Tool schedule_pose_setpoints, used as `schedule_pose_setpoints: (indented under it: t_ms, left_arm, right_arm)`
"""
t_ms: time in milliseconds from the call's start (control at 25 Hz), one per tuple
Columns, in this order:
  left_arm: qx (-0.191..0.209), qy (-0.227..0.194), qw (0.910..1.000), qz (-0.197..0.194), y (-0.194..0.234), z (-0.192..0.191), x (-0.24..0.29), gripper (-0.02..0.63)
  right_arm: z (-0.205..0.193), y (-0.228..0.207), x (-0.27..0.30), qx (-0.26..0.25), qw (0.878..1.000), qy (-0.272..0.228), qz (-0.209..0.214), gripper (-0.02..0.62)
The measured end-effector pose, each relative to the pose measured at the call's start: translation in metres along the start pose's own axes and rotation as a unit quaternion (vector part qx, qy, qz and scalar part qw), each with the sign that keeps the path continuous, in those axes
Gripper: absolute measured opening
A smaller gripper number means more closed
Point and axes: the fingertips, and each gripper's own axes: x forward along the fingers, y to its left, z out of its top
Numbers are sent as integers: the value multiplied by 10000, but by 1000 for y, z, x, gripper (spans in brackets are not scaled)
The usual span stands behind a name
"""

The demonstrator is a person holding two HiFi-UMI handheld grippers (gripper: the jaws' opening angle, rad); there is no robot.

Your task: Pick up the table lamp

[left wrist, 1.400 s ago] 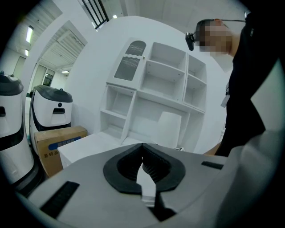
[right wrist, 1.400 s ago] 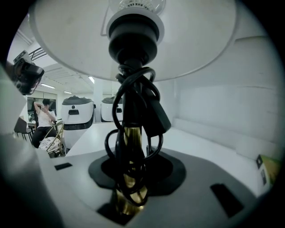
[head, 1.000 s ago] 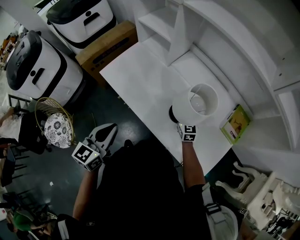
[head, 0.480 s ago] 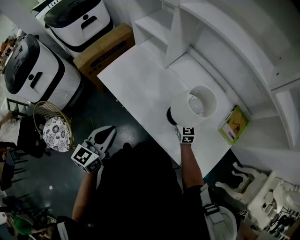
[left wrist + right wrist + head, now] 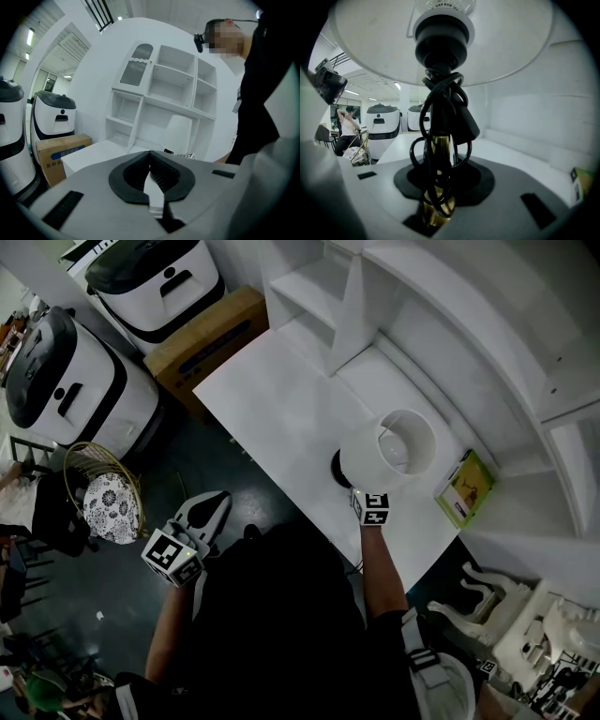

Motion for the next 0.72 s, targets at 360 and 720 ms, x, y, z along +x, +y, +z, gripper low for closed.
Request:
schedule_pose_setpoints:
  t_ms: [360,720]
  left_arm:
    - [-109,-183,9998,-23,1,4,-2,11]
    - [-277,-280,9992,-61,-2,3,-6,11]
  right_arm:
    - [25,12,-7,17,9997,-38,244,118]
    - [37,28,-10,-81,9994,99,333,117]
